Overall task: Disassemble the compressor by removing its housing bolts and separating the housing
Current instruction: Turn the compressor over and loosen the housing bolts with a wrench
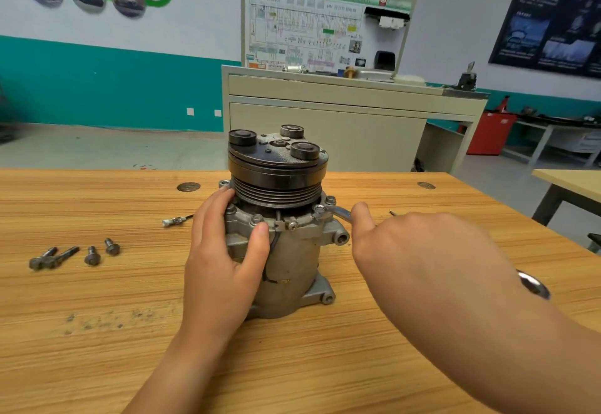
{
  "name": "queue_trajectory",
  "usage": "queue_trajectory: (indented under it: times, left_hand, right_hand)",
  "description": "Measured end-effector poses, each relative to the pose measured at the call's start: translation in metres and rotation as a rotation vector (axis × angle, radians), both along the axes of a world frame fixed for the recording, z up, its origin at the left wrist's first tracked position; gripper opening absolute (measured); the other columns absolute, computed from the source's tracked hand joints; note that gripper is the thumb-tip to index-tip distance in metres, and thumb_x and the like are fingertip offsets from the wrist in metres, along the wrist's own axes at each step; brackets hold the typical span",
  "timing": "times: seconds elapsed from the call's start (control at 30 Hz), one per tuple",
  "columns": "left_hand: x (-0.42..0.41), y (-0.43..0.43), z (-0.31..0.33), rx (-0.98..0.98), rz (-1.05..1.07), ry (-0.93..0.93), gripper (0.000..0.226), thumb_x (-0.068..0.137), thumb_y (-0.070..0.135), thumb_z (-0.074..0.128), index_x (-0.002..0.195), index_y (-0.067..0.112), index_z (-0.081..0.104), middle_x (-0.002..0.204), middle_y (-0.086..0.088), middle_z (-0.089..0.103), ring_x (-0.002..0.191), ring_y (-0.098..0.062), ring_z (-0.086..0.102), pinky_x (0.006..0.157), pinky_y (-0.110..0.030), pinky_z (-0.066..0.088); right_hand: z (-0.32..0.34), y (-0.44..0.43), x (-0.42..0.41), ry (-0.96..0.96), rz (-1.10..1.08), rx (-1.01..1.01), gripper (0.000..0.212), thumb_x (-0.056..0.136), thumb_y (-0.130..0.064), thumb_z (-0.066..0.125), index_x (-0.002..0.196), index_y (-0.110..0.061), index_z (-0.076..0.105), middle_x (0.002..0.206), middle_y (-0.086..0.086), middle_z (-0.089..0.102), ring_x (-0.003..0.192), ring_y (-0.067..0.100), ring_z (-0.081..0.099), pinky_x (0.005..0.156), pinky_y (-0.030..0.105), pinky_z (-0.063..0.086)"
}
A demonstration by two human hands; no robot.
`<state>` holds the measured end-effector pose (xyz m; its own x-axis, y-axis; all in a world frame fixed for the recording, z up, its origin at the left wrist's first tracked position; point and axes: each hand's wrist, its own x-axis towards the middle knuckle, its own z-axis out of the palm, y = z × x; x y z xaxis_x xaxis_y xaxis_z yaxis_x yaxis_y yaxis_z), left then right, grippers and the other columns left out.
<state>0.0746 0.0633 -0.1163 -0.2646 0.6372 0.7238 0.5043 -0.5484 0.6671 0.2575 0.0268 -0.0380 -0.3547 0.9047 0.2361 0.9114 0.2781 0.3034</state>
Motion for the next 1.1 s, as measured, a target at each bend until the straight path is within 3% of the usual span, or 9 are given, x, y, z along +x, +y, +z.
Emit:
queue_trajectory:
  times: [0.1, 0.23, 0.43, 0.57, 0.67, 0.8, 0.9, 1.03, 1.1]
  left_hand:
    - [0.000, 0.000, 0.000, -0.003, -0.002, -0.005, 0.064, 0.079, 0.048, 0.042, 0.132, 0.011, 0.045, 0.128, 0.007, 0.043, 0.115, 0.004, 0.036, 0.093, 0.004, 0.022]
    - [0.000, 0.000, 0.000, -0.009, -0.009, -0.007, 0.064, 0.079, 0.049, 0.042, 0.132, 0.013, 0.045, 0.128, 0.008, 0.042, 0.115, 0.005, 0.036, 0.092, 0.004, 0.022]
    - [0.001, 0.000, -0.001, -0.010, -0.007, -0.037, 0.063, 0.079, 0.050, 0.042, 0.133, 0.018, 0.044, 0.128, 0.010, 0.042, 0.116, 0.006, 0.036, 0.092, 0.004, 0.022]
    - [0.002, 0.000, -0.001, -0.014, -0.005, -0.042, 0.059, 0.078, 0.051, 0.042, 0.131, 0.024, 0.042, 0.128, 0.012, 0.042, 0.116, 0.007, 0.035, 0.092, 0.005, 0.022]
    - [0.002, 0.000, 0.000, -0.010, -0.009, -0.037, 0.052, 0.078, 0.050, 0.042, 0.127, 0.030, 0.039, 0.126, 0.014, 0.042, 0.114, 0.012, 0.035, 0.090, 0.005, 0.022]
    - [0.001, 0.000, 0.000, -0.010, -0.025, -0.031, 0.050, 0.078, 0.052, 0.042, 0.125, 0.035, 0.036, 0.123, 0.026, 0.039, 0.111, 0.028, 0.028, 0.089, 0.006, 0.022]
    - [0.001, 0.000, -0.001, -0.017, -0.027, -0.035, 0.051, 0.078, 0.052, 0.041, 0.125, 0.036, 0.036, 0.124, 0.024, 0.038, 0.112, 0.028, 0.028, 0.089, 0.006, 0.022]
    - [0.001, 0.000, -0.001, -0.022, -0.013, -0.034, 0.051, 0.078, 0.052, 0.041, 0.126, 0.034, 0.036, 0.129, 0.016, 0.040, 0.116, 0.014, 0.033, 0.090, 0.006, 0.021]
    - [0.002, 0.000, -0.001, -0.022, -0.005, -0.031, 0.051, 0.079, 0.051, 0.042, 0.126, 0.033, 0.036, 0.128, 0.014, 0.040, 0.116, 0.011, 0.033, 0.091, 0.006, 0.021]
  right_hand:
    - [0.003, -0.005, -0.016, 0.120, -0.001, -0.035, 0.030, 0.092, -0.018, 0.038, 0.120, -0.009, 0.046, 0.084, 0.003, 0.057, 0.078, 0.026, 0.060, 0.060, 0.031, 0.041]
    - [0.022, -0.009, -0.002, -0.288, 0.025, 0.123, 0.057, 0.093, -0.019, 0.035, 0.144, -0.012, 0.012, 0.057, -0.003, 0.033, 0.046, 0.017, 0.032, 0.039, 0.025, 0.023]
    - [0.030, 0.016, 0.031, -0.441, 0.154, 0.113, 0.061, 0.096, -0.012, 0.031, 0.142, -0.023, -0.006, 0.066, -0.005, 0.040, 0.051, 0.014, 0.035, 0.041, 0.026, 0.026]
    - [0.024, 0.048, 0.037, -0.284, 0.177, 0.217, 0.057, 0.089, -0.002, 0.046, 0.137, -0.024, 0.023, 0.084, 0.000, 0.055, 0.068, 0.020, 0.054, 0.049, 0.028, 0.038]
    - [0.004, 0.081, 0.038, -0.037, 0.362, 0.424, 0.037, 0.067, 0.014, 0.069, 0.100, -0.004, 0.065, 0.072, 0.011, 0.067, 0.059, 0.028, 0.063, 0.052, 0.033, 0.051]
    - [-0.017, 0.109, 0.018, 0.179, 0.524, 0.504, 0.021, 0.069, 0.014, 0.070, 0.082, -0.002, 0.069, 0.075, 0.010, 0.070, 0.065, 0.024, 0.067, 0.066, 0.038, 0.056]
    - [-0.021, 0.106, 0.016, 0.262, 0.515, 0.490, 0.013, 0.076, 0.010, 0.066, 0.083, -0.001, 0.068, 0.072, 0.011, 0.068, 0.062, 0.025, 0.064, 0.061, 0.034, 0.053]
    - [-0.009, 0.062, 0.026, 0.571, 0.377, 0.459, 0.035, 0.091, -0.019, 0.039, 0.108, 0.005, 0.059, 0.055, -0.001, 0.047, 0.041, 0.021, 0.047, 0.039, 0.028, 0.037]
    - [0.000, 0.033, 0.028, 0.510, 0.295, 0.424, 0.041, 0.093, -0.026, 0.035, 0.123, -0.003, 0.052, 0.053, -0.010, 0.036, 0.036, 0.020, 0.041, 0.034, 0.028, 0.033]
